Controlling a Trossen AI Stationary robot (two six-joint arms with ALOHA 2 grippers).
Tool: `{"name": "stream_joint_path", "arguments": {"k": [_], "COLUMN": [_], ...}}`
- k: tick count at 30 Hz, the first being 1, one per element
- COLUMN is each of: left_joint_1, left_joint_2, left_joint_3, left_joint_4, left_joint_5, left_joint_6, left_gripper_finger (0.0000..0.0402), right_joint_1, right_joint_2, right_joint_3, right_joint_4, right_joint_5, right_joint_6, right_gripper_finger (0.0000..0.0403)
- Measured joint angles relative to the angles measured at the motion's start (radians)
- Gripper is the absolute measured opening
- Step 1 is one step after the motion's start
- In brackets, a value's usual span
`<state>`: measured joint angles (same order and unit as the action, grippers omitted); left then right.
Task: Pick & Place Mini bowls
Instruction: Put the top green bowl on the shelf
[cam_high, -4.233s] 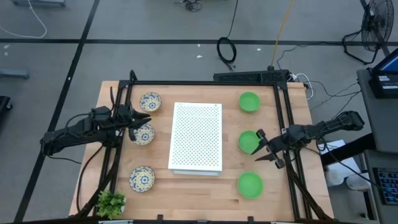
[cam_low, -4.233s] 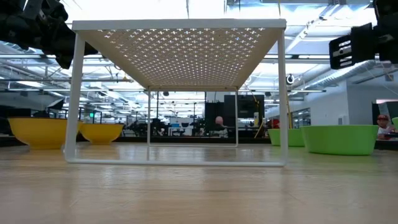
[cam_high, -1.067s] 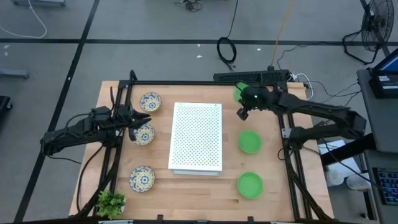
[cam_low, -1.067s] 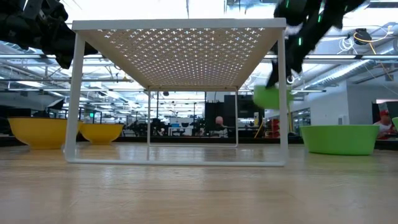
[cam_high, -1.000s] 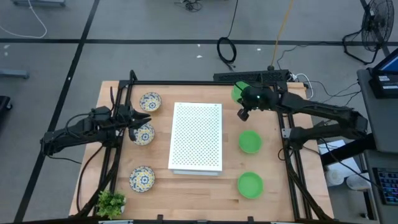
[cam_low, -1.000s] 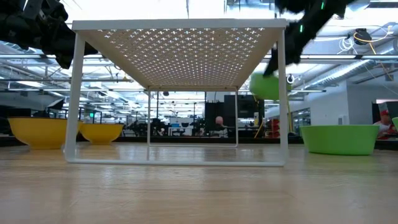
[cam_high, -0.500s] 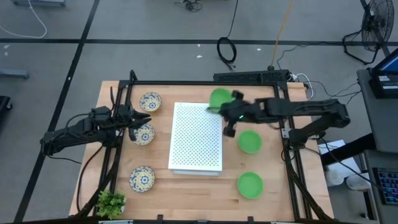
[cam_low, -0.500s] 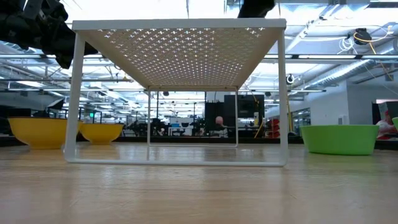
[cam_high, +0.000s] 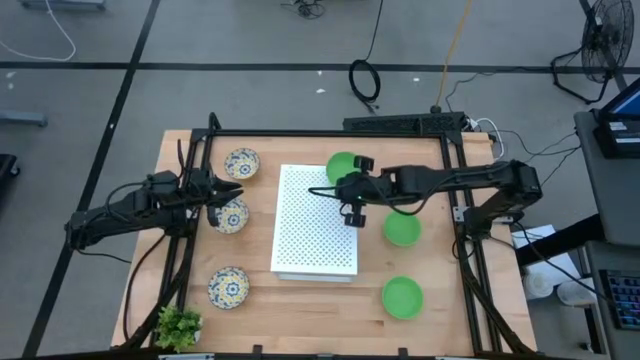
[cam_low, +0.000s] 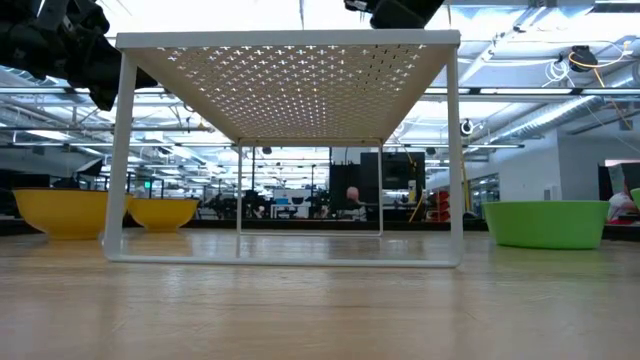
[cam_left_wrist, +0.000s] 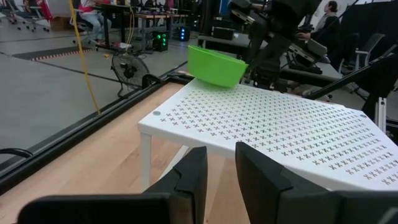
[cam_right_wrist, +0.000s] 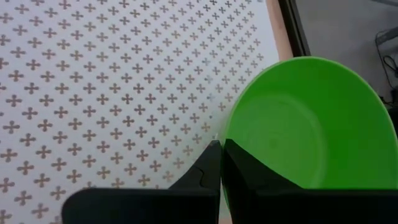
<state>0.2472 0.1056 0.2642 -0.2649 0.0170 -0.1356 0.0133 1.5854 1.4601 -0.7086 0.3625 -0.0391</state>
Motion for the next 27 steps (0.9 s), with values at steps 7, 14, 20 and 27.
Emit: {"name": "stream_joint_path", "arguments": {"k": [7,14,20,27], "left_joint_1": [0.000,0.000,0.000,0.000], "left_joint_2": [0.000,0.000,0.000,0.000], "left_joint_3": [0.000,0.000,0.000,0.000], "left_joint_4": [0.000,0.000,0.000,0.000], "left_joint_5": [0.000,0.000,0.000,0.000], "left_joint_6": [0.000,0.000,0.000,0.000], "left_gripper_finger": [0.0088,0.0088,0.0088,0.0088], "right_joint_1": [0.001,0.001,0.001,0.001], "right_joint_2": [-0.006,-0.006,-0.003,0.000], "right_joint_3": [0.001,0.001,-0.001,-0.037], "right_joint_4": [0.002,0.002,0.013,0.097], "right_joint_5": [-0.028,-0.029,-0.103,-0.104], "right_joint_6": [0.020,0.024,0.024,0.027], "right_gripper_finger": [0.0000,0.0000,0.0000,0.0014]}}
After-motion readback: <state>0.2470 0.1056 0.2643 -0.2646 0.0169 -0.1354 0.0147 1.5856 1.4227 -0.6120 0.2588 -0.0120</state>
